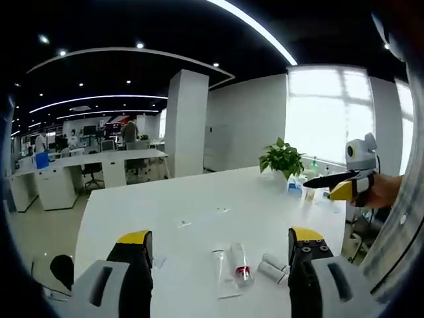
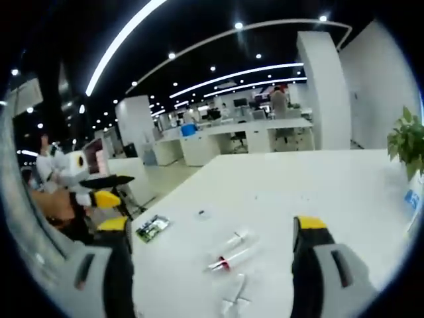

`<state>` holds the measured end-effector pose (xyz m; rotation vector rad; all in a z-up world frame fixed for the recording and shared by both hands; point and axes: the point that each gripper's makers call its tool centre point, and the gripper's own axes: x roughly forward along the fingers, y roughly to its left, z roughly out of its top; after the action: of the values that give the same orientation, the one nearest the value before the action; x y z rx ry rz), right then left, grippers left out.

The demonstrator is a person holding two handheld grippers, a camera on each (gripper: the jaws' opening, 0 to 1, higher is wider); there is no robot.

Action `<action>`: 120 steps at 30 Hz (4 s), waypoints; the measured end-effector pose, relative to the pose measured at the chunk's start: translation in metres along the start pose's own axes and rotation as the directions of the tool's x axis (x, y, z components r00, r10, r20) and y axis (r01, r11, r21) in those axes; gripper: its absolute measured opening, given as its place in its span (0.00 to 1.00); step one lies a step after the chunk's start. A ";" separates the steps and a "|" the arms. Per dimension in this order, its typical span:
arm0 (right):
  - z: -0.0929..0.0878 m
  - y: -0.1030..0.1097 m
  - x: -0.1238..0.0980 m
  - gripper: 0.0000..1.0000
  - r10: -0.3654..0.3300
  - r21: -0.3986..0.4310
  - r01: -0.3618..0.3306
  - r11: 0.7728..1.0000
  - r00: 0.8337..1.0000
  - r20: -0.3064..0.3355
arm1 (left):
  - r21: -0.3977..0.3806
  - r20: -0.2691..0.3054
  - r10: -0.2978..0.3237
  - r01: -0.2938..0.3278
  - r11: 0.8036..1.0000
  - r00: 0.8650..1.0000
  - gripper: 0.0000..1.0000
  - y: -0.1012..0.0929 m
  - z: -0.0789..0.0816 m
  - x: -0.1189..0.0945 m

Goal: Arrange the skincare products in the storage area until every visible bottle or jar stands upright without overlapping.

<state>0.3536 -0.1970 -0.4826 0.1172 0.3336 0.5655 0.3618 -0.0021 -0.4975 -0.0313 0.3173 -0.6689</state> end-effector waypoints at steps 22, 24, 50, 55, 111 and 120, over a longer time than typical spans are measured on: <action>-0.003 -0.020 -0.035 0.99 -0.079 0.057 0.075 0.996 0.995 0.068 | -0.043 -0.161 -0.093 0.087 0.995 0.983 0.83 -0.014 -0.029 0.112; -0.004 -0.023 -0.038 0.99 -0.092 0.067 0.088 0.994 0.993 0.070 | -0.117 -0.162 -0.093 0.075 0.990 0.982 0.85 -0.014 -0.031 0.120; -0.036 -0.078 -0.127 0.98 -0.312 0.176 0.295 0.939 0.947 0.079 | -0.025 -0.486 0.094 -0.122 0.992 0.869 0.58 0.023 -0.149 0.199; -0.038 -0.077 -0.134 0.98 -0.325 0.183 0.307 0.934 0.943 0.077 | -0.041 -0.523 0.106 -0.149 0.988 0.846 0.57 0.026 -0.166 0.197; -0.060 -0.088 -0.155 0.95 -0.370 0.197 0.358 0.913 0.929 0.029 | 0.094 -0.663 0.081 -0.025 0.995 0.745 0.36 0.018 -0.215 0.211; -0.061 -0.087 -0.154 0.96 -0.366 0.197 0.353 0.915 0.930 0.030 | 0.072 -0.698 0.079 -0.040 0.997 0.712 0.31 0.020 -0.216 0.209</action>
<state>0.2545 -0.3522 -0.5145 0.2510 0.3336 0.1621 0.4639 -0.0994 -0.7638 0.2954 1.0412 -0.6024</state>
